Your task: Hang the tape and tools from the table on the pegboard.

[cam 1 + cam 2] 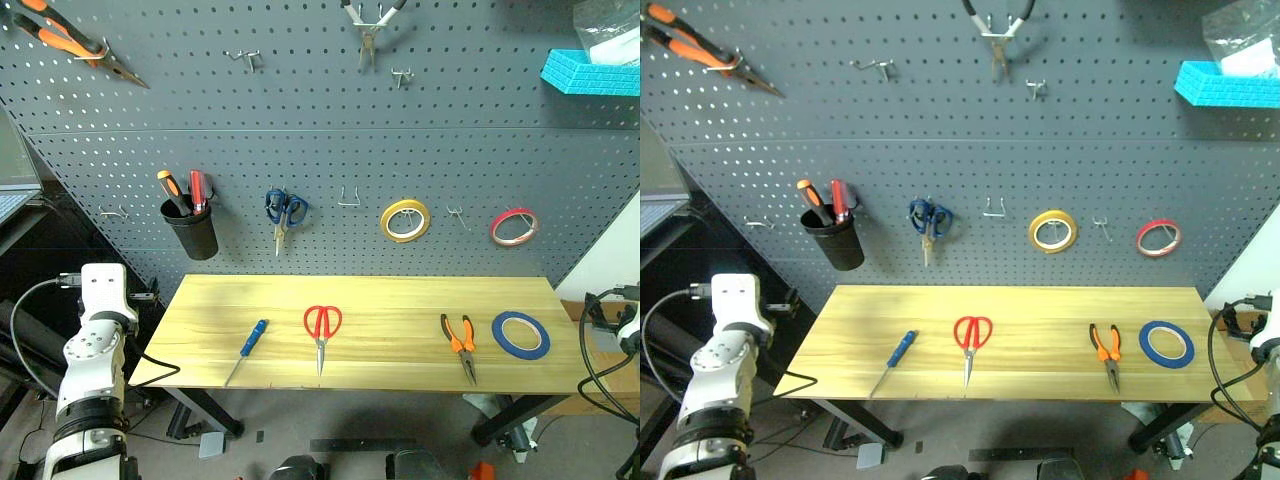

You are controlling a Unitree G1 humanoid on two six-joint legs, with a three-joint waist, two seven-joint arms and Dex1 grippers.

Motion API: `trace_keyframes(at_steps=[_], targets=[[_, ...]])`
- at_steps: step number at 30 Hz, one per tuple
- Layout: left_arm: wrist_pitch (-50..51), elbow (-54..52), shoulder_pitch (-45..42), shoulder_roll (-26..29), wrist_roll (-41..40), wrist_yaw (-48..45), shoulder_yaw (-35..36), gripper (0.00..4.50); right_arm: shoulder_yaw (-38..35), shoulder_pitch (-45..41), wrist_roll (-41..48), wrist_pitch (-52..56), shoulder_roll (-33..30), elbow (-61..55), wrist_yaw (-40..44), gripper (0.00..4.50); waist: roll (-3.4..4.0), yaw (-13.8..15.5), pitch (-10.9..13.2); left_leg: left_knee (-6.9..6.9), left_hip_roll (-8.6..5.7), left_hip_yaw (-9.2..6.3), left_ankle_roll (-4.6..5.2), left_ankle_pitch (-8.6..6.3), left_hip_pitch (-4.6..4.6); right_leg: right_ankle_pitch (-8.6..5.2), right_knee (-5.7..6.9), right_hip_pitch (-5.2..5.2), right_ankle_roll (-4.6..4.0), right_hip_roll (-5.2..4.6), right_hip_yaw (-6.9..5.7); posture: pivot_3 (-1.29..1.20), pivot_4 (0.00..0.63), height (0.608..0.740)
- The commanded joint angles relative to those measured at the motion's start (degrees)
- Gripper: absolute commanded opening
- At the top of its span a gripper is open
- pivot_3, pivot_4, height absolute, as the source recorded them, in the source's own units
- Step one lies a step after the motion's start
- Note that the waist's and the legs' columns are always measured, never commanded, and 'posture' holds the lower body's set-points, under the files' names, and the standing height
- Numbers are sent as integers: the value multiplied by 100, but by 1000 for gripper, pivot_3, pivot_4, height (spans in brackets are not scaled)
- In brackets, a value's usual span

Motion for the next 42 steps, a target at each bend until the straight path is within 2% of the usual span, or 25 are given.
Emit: trace_keyframes(at_steps=[1,8,10,13,16,19,23,27,31,35,42], targets=[[-307,-82,-90,174,47,-192,-78,4479,-192,-2,100,-36,-170,-220,6,4500,-1,-9,0,0,0,1,0,0,0,0,0,0,0,0,1,-158,0,740],[-270,-166,-37,174,125,-291,-222,4479,-137,181,90,38,-139,-394,152,4500,-3,-39,-2,0,-1,13,5,-3,6,3,0,0,5,0,20,-160,1,740],[-177,-351,50,137,47,-418,-230,4479,-56,309,82,128,-76,-622,257,4500,-3,-50,-2,0,-2,18,7,-4,8,4,0,-1,7,1,27,-161,20,740],[170,-820,248,73,73,-427,-288,4479,205,613,75,404,75,-1297,524,4500,-7,-83,3,0,0,20,11,-7,7,4,0,-5,8,2,47,-164,53,740],[1016,-1558,410,-82,83,-447,-506,4479,576,874,90,902,214,-2092,830,4500,-19,-95,44,0,2,20,13,-9,5,3,3,-6,8,2,53,-164,80,740],[1651,-2405,577,-209,92,-605,-833,4479,881,980,110,1503,319,-2789,974,4500,-28,-84,183,3,1,24,8,-13,4,5,7,-6,10,2,65,-171,126,740],[2280,-3231,563,-396,-33,-849,-1192,4479,1125,784,33,1979,369,-2992,1022,4500,-33,-36,359,7,-1,26,15,-9,-1,6,7,-10,10,3,71,-174,168,740],[2672,-3908,312,-646,-161,-1252,-1773,4479,1331,138,-52,2236,404,-2430,1083,4500,-39,10,579,5,1,44,22,-6,-12,9,7,-31,12,6,83,-175,208,740],[3046,-4414,124,-525,-287,-1946,-2355,4479,1552,-379,-152,2496,361,-1882,1204,4500,-64,32,697,4,11,60,28,-9,-69,26,6,-86,-18,10,87,-165,244,740],[3246,-4994,-126,-414,-353,-2822,-3273,4479,1825,-1213,-463,2473,347,-580,1222,4500,-64,40,866,8,9,90,44,-19,-93,29,-1,-108,-22,8,92,-146,264,740],[3229,-5117,-609,-488,-324,-3295,-3813,4479,2239,-2067,-971,2201,315,1161,1385,4500,-73,56,1058,56,9,117,73,-52,-111,28,-1,-114,-15,5,101,-124,278,740]])
